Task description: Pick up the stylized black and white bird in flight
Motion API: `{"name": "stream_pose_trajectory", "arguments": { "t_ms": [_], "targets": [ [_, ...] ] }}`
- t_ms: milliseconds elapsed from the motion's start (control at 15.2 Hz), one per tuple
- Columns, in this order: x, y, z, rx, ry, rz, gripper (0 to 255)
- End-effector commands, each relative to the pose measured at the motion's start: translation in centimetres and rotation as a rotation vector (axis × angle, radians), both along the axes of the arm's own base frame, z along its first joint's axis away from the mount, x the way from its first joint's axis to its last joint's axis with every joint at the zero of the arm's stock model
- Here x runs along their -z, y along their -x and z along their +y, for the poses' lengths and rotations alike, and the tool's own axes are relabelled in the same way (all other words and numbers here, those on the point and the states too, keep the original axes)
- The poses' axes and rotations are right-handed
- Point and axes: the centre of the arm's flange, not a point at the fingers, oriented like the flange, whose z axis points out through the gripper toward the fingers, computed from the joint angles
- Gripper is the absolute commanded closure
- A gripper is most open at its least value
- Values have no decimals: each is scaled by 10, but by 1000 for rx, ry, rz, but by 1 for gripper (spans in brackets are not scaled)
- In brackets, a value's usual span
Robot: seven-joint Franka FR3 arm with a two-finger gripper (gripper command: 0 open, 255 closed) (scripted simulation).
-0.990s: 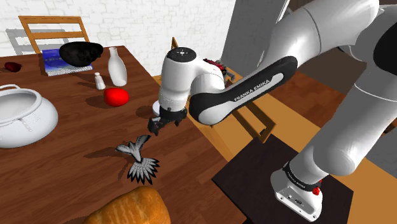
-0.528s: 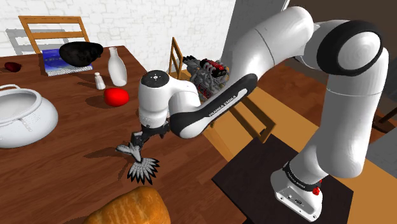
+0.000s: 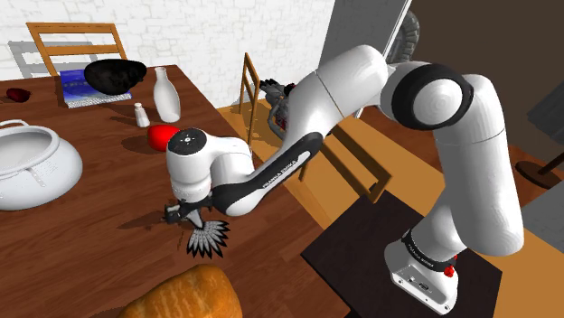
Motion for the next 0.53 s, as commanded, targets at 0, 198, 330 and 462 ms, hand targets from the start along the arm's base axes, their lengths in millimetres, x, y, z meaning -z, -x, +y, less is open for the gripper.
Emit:
{"name": "stream_pose_trajectory", "arguments": {
  "t_ms": [0,198,330,462],
  "targets": [
    [11,-1,2,1,0,-1,0],
    [27,-1,2,1,0,-1,0],
    [35,-1,2,1,0,-1,0],
    [36,-1,2,1,0,-1,255]
  ]
}}
